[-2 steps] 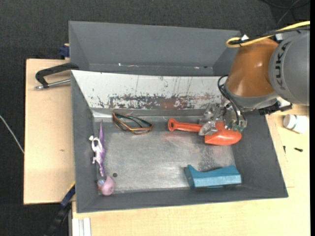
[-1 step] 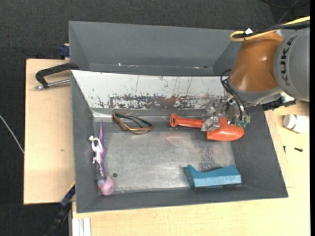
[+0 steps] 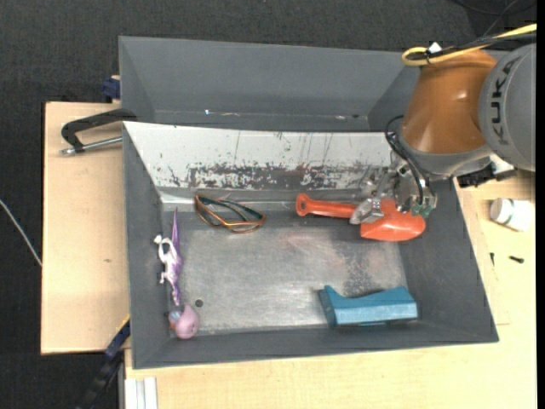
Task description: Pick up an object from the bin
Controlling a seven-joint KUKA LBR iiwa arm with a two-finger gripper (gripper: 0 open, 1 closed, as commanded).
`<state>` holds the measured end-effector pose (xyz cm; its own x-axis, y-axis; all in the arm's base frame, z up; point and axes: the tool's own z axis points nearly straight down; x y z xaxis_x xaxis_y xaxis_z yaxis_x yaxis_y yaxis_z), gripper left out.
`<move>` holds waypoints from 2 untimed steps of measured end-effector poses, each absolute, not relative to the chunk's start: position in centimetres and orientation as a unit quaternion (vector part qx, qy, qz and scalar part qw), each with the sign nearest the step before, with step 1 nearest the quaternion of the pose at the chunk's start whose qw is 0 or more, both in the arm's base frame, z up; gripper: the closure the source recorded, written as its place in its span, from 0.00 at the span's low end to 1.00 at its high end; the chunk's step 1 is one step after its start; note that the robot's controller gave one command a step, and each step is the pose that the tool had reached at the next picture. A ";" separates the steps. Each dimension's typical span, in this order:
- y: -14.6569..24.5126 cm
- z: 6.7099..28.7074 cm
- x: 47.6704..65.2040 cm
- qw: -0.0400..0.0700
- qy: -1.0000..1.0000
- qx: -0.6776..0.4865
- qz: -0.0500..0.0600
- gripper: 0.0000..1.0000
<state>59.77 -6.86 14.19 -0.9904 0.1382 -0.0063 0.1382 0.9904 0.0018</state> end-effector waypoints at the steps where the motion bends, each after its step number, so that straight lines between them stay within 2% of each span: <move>1: -6.8 15.8 59.7 0.002 0.998 0.069 0.001 1.00; 2: -6.8 17.2 59.8 0.004 0.998 0.069 0.001 1.00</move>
Offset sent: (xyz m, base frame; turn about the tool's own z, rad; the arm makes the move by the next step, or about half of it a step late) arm -0.0002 0.0000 0.0307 0.0000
